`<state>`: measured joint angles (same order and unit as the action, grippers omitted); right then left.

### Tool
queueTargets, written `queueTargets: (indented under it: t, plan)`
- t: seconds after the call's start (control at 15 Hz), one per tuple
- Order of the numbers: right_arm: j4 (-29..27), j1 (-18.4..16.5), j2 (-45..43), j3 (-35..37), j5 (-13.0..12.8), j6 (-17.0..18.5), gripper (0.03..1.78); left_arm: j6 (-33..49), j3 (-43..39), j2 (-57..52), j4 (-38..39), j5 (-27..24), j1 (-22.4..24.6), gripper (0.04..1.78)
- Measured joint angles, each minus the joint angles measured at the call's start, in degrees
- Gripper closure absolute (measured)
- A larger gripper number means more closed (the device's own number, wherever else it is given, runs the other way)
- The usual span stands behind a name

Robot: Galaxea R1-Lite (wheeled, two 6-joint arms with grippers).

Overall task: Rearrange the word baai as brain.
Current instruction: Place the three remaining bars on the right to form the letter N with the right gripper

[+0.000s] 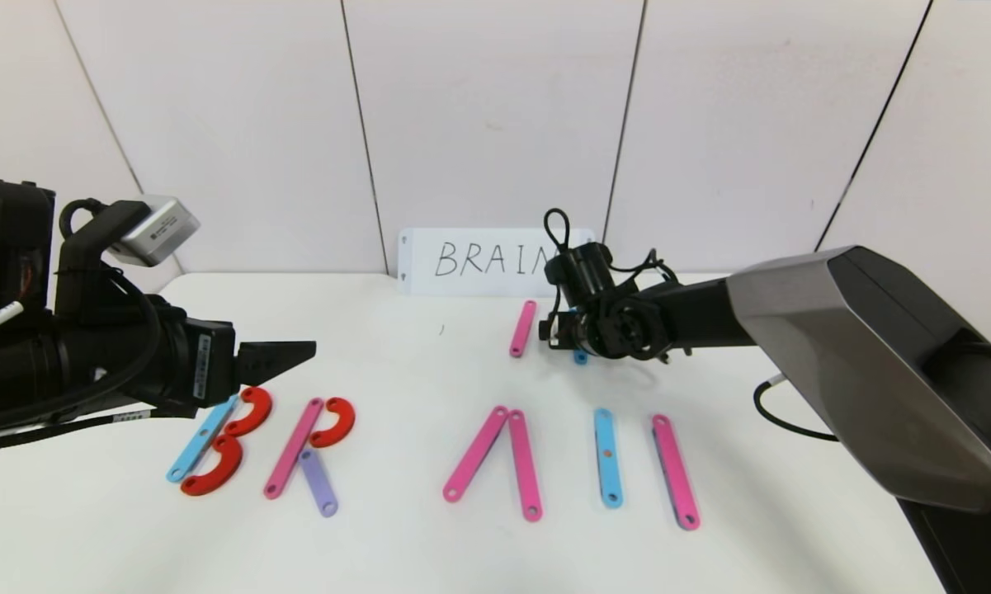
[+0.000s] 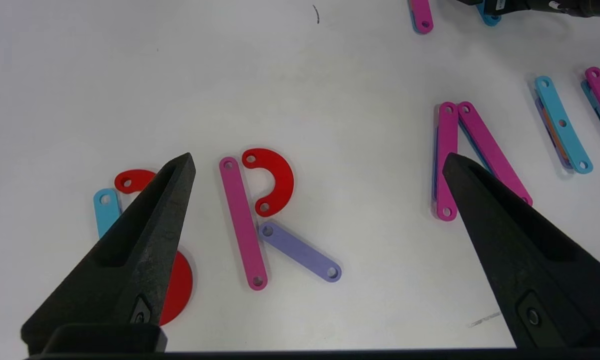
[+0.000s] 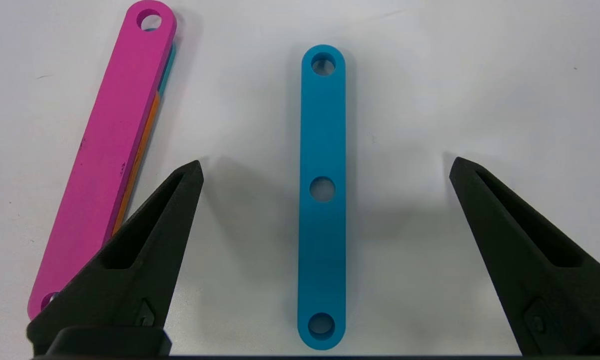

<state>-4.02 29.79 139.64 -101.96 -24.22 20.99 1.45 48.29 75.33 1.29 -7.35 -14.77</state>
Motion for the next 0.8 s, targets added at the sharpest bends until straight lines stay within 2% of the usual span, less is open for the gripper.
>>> queueTargets:
  t: [0.13,0.27,0.4,0.6,0.73,0.8]
  plan:
    - [-0.1,0.0,0.1,0.1,0.0,0.0,0.19,0.0,0.0,0.0,0.0,0.0,0.0,0.09]
    - [0.1,0.0,0.2,0.3,-0.1,0.0,0.39,0.0,0.0,0.0,0.0,0.0,0.0,0.09]
    - [0.2,0.1,0.4,0.5,-0.1,0.0,0.68,0.0,0.0,0.0,0.0,0.0,0.0,0.09]
    - [0.2,0.1,0.6,0.5,-0.2,-0.1,1.23,0.0,0.1,0.0,0.0,0.0,0.0,0.09]
    - [0.0,0.0,0.7,0.5,-0.4,-0.2,1.48,0.0,0.1,-0.1,0.0,0.0,0.0,0.09]
    - [-0.1,-0.2,0.7,0.5,-0.8,-0.3,1.53,0.0,0.1,-0.1,0.0,0.0,0.0,0.09]
